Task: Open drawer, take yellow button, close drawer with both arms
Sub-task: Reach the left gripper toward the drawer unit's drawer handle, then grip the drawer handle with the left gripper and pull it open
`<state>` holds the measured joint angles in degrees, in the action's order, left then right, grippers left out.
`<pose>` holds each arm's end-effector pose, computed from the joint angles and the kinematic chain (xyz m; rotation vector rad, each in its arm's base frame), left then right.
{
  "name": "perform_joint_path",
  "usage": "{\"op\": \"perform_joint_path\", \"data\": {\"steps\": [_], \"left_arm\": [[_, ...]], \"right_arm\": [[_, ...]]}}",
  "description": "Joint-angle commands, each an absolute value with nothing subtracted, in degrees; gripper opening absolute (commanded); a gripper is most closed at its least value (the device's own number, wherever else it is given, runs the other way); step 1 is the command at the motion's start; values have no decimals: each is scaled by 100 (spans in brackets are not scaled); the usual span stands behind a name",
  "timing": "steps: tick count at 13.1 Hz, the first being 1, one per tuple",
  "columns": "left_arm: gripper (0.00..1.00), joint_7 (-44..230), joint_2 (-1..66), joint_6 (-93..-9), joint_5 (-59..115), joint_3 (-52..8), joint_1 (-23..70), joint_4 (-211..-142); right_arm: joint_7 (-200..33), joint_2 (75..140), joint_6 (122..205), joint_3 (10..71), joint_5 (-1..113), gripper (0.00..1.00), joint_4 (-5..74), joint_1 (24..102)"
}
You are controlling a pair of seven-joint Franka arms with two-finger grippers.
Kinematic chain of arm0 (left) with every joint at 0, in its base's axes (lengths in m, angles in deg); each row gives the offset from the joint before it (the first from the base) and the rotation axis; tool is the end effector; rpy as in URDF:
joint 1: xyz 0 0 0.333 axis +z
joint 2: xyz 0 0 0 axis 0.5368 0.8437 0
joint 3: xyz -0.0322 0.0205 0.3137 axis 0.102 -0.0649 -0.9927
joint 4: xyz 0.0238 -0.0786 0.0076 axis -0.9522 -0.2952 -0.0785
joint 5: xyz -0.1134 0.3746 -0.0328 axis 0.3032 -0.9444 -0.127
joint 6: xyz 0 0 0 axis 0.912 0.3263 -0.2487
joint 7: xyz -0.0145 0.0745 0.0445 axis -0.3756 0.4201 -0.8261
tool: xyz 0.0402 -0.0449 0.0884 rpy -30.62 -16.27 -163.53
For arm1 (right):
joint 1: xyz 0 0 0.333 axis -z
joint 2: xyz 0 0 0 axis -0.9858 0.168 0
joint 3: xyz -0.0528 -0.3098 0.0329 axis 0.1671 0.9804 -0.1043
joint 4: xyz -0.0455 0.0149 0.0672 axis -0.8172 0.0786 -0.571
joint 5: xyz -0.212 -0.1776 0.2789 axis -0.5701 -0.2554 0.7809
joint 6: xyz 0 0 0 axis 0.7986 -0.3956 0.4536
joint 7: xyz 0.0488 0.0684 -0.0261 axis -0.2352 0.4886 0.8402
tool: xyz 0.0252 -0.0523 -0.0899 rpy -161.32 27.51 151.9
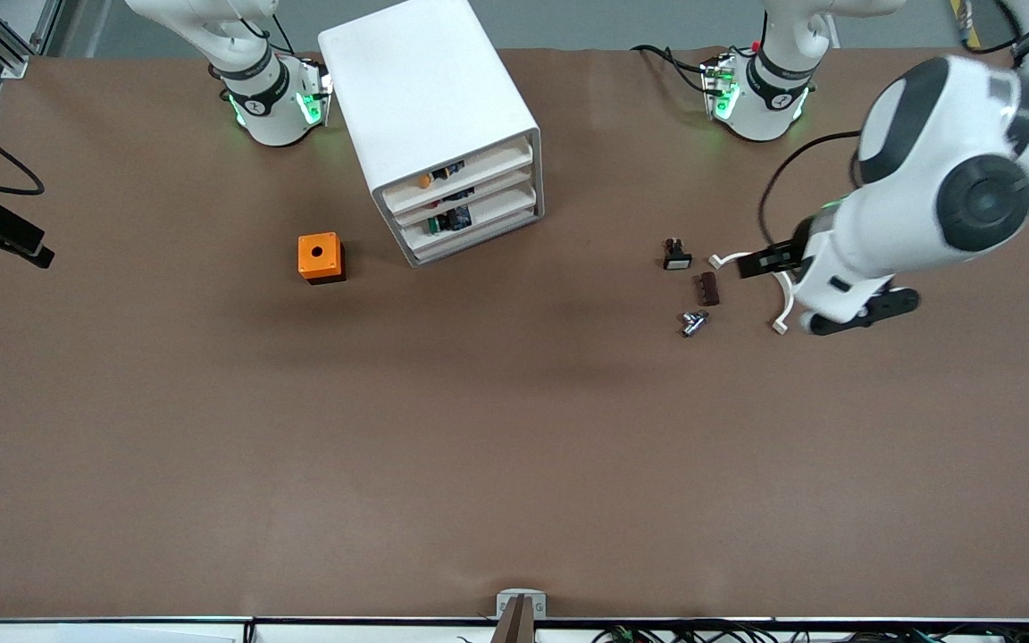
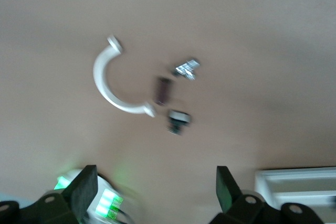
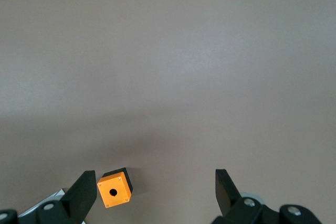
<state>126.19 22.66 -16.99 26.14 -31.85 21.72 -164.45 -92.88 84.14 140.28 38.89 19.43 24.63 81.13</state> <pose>0.5683 -0.2053 0.4831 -3.0122 -0.5493 0.5854 0.5571 -0.0455 0.6318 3.1295 -0.2513 0.0691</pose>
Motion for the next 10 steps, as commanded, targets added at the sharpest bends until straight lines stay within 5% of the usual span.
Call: {"op": "perform_joint_path", "data": {"steps": [1, 10], "left_arm": [[100, 14004, 2759, -1655, 3205, -3173, 2043, -16151], [100, 19525, 3550, -1322, 4848, -3147, 1260, -16194]], "right_arm": [[-9162, 8340, 13978, 3785, 1985, 100, 2405, 8191], [-9203, 8349, 13723, 3802, 1923, 100, 2484, 8068]]}}
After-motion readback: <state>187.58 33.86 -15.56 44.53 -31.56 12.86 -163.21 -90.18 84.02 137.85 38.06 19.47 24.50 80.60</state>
